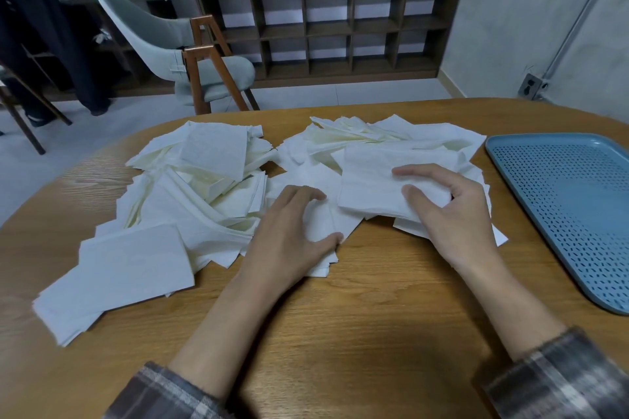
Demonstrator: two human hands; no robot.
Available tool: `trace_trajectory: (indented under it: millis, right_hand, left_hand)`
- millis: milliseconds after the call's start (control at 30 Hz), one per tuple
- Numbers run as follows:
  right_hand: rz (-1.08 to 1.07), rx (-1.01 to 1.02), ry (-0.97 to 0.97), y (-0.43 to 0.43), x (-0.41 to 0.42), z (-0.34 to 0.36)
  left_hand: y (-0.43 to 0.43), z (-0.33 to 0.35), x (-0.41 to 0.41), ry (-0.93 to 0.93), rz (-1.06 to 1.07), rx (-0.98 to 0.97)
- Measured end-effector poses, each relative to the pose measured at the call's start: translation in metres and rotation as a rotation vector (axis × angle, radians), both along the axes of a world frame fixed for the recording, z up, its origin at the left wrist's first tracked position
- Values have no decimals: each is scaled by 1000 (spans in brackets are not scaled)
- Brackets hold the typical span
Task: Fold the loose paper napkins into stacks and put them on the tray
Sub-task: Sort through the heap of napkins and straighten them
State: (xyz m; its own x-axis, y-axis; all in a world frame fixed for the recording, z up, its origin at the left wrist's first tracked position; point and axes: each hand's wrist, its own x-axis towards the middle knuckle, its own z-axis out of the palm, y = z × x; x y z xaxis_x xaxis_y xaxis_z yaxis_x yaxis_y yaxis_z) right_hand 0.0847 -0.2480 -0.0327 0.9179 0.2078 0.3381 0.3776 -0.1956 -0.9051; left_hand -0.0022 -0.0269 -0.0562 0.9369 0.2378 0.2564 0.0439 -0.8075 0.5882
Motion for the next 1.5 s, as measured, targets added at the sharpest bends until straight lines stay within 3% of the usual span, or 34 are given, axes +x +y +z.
trace_trajectory:
  millis: [267,500,667,800,933,1167,1267,1500]
  right_hand:
    - [37,-14,13,0,1,-2]
    - [36,-16,-13,1,-1,-3]
    - [73,-41,-25,2,-2,-3]
    - [248,-70,-20,4,-10,4]
    - [367,-118,27,8,-17,8]
    - [237,-75,105,7,-10,2]
    - [143,55,170,5,-3,1]
    - [182,126,291,4,-2,1]
  left_hand:
    - [-2,4,0,-192,62,-1]
    - [-9,22,-11,-289,-18,-214]
    - [-12,33,-15,-200,-141,-463]
    - [-16,36,-15,-178,-126,-600]
    - [-19,37,-16,-166,-134,-636]
    - [-21,38,-18,-66,-150,-532]
    - [-21,39,-18,-17,-217,-655]
    - [-8,43,-15,-205,-28,-748]
